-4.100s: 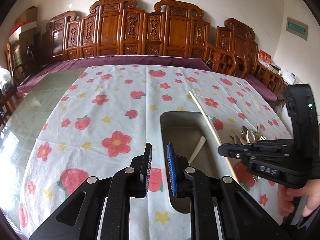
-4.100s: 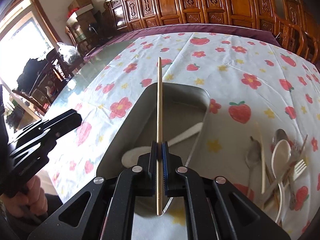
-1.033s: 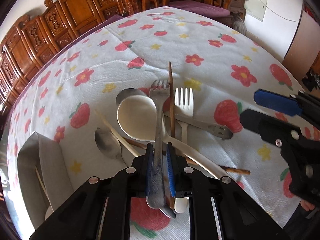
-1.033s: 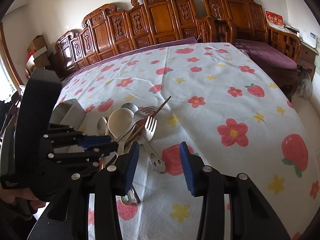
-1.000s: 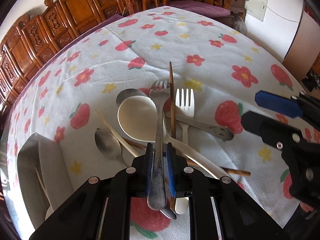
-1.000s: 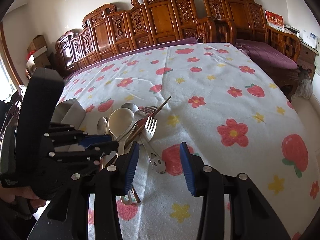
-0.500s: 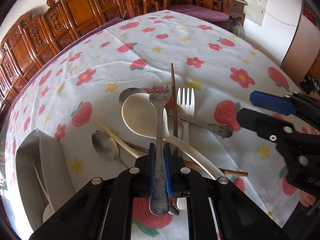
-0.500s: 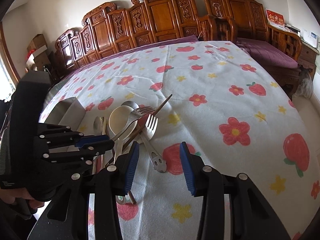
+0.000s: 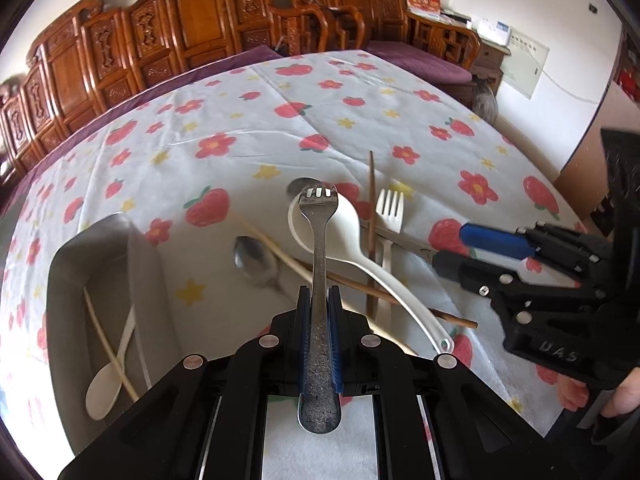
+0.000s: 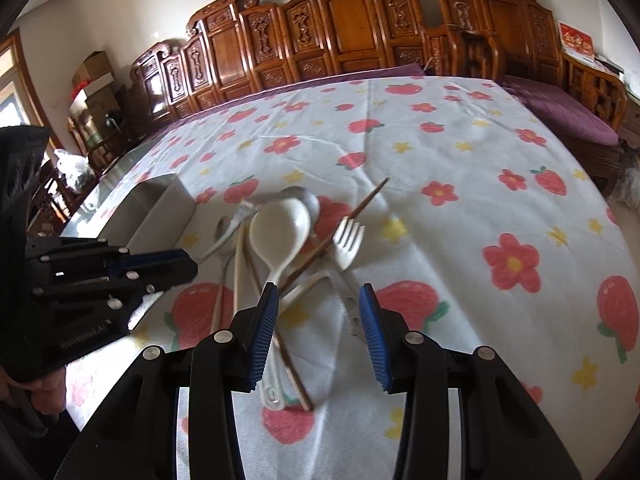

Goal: Organize utensils
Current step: 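Lift the metal fork with the left tool while the right tool grasps a white plastic spoon, then lower the fork into the tray and open the left tool while the right tool lifts the white spoon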

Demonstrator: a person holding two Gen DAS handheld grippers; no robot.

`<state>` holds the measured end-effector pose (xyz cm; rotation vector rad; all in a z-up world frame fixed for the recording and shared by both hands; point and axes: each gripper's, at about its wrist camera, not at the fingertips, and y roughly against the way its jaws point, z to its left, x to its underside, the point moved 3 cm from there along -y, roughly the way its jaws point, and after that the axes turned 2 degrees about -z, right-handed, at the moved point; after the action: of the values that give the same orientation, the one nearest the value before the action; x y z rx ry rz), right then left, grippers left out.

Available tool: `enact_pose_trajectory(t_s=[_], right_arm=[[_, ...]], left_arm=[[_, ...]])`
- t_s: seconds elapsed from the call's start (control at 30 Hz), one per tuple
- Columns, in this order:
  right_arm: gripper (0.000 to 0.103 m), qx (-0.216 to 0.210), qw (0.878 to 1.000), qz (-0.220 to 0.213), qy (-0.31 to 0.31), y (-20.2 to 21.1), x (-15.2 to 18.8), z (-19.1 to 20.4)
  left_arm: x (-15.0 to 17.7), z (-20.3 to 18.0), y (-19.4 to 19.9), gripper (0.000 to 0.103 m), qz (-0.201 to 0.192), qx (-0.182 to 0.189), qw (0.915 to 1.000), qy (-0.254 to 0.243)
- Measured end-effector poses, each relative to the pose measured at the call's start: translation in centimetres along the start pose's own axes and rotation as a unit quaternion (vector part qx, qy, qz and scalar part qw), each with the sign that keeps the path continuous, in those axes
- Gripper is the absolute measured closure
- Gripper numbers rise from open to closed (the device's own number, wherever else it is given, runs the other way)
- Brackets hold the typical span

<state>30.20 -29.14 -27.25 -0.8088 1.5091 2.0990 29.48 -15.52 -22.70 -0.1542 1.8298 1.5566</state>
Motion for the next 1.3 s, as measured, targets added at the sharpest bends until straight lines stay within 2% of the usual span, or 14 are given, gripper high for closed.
enact_pose_trajectory(t_s=[0.43, 0.67, 0.77, 0.83, 0.97, 1.3], right_arm=[[0.059, -0.044, 0.998, 0.054, 0.003, -2.9, 0.8, 2.0], [0.075, -0.025, 0.996, 0.078, 0.019, -3.8, 1.6, 2.3], [0.087, -0.021, 0.997, 0.078, 0.016, -3.8, 1.6, 2.1], [0.089, -0.024, 0.997, 0.078, 0.014, -3.7, 1.7, 2.0], [0.090, -0.027, 0.997, 0.075, 0.018, -3.3, 1.7, 2.1], [0.090, -0.033, 0.999, 0.026, 0.008, -1.3, 0.3, 1.6]], left_arm=[[1.1, 1.6, 5.1, 0.095, -0.041, 0.015, 0.9983, 0.039], [1.1, 2.1, 6.6, 0.095, -0.053, 0.011, 0.9976, 0.044], [1.1, 2.3, 7.1, 0.095, -0.057, 0.008, 0.9974, 0.043], [1.0, 2.6, 7.4, 0.095, -0.060, 0.003, 0.9972, 0.044], [0.8, 3.4, 8.0, 0.095, -0.065, -0.006, 0.9967, 0.050], [0.8, 5.4, 8.6, 0.095, -0.069, -0.025, 0.9957, 0.056]])
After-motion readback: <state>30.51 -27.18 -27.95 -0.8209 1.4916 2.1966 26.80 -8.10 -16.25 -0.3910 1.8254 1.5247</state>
